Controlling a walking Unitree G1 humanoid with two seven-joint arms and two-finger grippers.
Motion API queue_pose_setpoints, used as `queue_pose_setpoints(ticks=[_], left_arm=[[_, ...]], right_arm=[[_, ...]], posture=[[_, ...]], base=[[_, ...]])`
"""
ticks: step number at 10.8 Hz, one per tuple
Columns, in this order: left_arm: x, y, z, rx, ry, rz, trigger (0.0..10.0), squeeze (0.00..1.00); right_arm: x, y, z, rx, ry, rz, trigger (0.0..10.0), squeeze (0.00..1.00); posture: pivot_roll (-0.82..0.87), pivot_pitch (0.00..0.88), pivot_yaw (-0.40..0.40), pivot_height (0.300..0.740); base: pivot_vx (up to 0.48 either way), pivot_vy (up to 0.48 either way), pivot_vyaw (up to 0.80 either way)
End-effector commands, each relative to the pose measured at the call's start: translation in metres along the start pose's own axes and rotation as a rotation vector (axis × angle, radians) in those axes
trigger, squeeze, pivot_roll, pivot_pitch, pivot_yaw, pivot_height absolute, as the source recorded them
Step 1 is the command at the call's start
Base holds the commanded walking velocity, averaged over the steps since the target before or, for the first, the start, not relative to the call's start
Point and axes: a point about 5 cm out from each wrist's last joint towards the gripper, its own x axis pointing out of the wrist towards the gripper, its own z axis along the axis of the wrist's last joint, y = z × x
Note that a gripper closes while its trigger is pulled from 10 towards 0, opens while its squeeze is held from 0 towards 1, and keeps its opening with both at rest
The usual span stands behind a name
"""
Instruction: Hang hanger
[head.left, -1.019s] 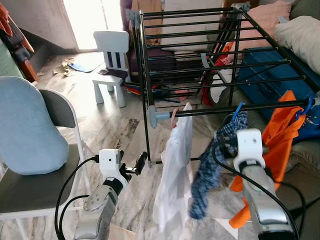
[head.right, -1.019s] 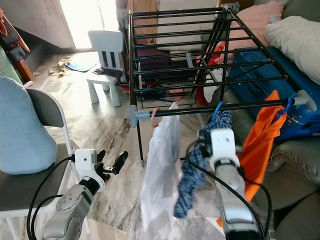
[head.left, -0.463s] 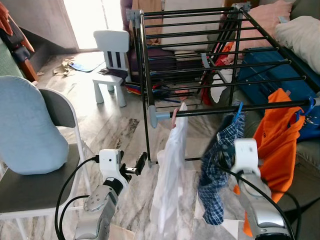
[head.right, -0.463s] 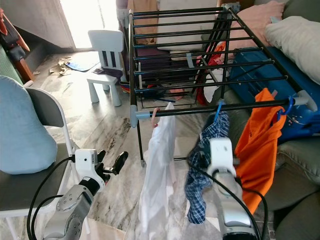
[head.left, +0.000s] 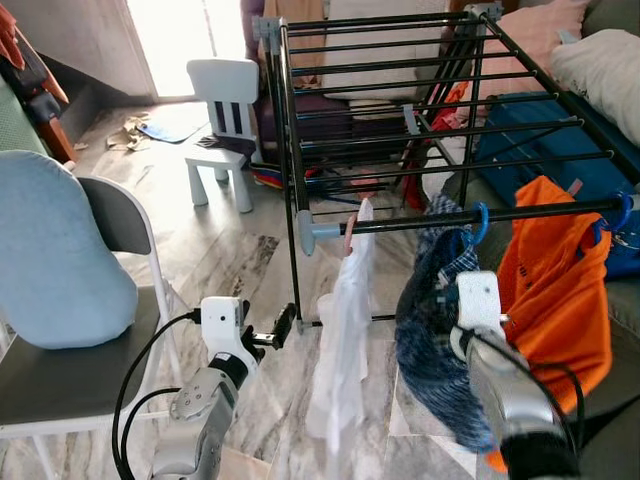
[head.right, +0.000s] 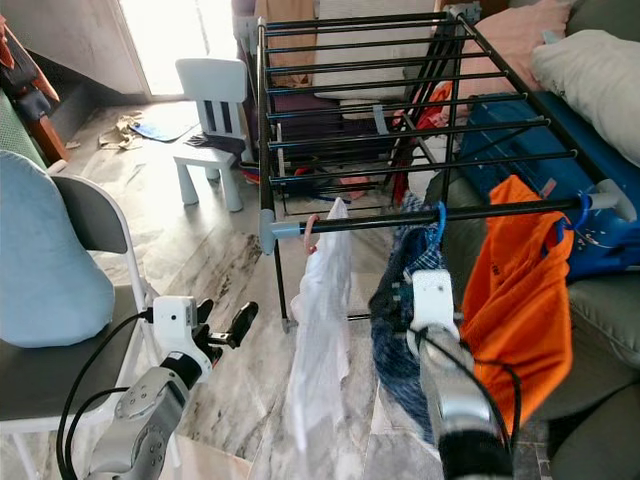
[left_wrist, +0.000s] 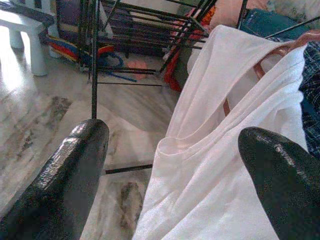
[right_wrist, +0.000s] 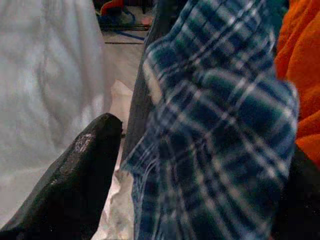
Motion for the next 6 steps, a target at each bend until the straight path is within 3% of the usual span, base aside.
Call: queue_pose_setpoints(ticks=[1, 6], left_arm=[[0.0008, 0.0017, 0.0006, 0.014, 0.004, 0.013, 10.0, 0.00], [0.0013, 0.0025, -0.0008, 0.021, 0.013, 0.014, 10.0, 0.00]], right_arm=[[0.0024, -0.0039, 0.0024, 0.004, -0.007, -0.014, 0.0, 0.00], [0.0024, -0.0106, -0.0053, 0.003, -0.005, -0.045, 0.0, 0.00]], posture=[[-0.23, 0.000, 0.031, 0.740], [-0.24, 0.000, 0.041, 0.740]], base=[[0.000, 0.000, 0.00], [0.000, 0.000, 0.00]])
